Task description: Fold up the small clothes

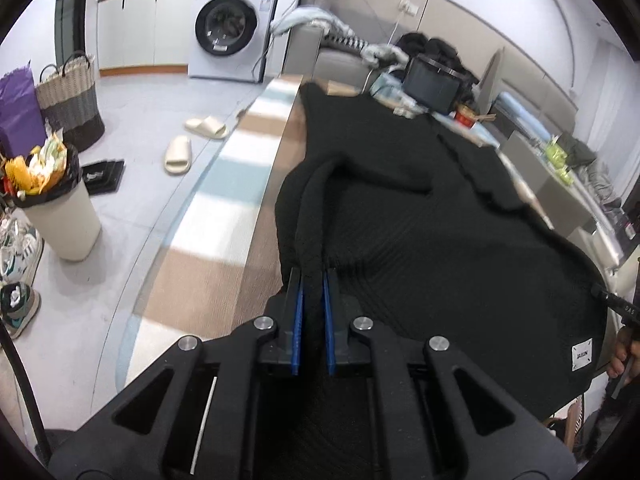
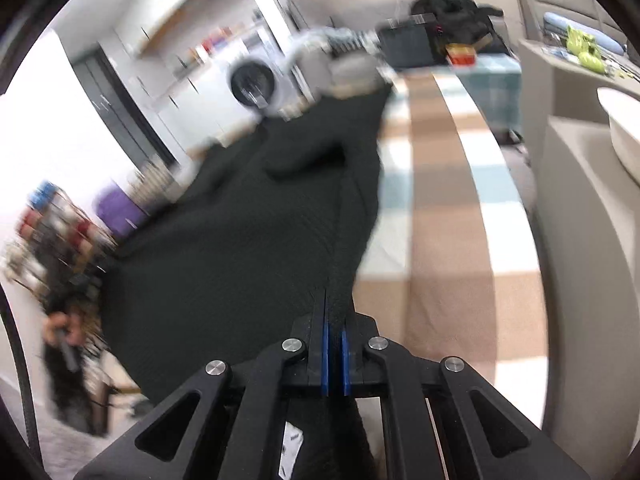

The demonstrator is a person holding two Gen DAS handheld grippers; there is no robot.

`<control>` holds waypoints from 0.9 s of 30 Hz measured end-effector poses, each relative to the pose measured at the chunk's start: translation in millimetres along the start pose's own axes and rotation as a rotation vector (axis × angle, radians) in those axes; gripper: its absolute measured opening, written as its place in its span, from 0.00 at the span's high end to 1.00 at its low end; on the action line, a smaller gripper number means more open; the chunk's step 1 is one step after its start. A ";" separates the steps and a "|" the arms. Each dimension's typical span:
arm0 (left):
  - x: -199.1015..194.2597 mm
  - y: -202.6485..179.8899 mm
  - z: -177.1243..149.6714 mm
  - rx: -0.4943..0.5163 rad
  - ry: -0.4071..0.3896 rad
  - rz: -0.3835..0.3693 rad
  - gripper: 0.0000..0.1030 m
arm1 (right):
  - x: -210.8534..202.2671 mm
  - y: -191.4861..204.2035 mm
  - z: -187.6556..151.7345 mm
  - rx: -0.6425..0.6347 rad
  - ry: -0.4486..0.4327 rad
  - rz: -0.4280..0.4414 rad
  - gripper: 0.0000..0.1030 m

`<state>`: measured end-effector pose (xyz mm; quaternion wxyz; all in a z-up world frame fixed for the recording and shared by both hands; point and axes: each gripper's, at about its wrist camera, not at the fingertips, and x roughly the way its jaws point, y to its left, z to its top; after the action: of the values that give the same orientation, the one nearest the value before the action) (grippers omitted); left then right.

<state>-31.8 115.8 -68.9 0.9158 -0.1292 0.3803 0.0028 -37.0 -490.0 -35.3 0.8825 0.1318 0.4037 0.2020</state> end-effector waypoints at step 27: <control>147.1 34.0 117.7 -0.151 0.070 0.138 0.38 | 106.3 -32.1 109.2 0.086 0.004 -0.283 0.35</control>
<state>151.2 163.0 -99.8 0.8872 -0.1716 0.4187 0.0901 117.6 -476.7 -48.3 0.8949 0.1107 0.4283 0.0586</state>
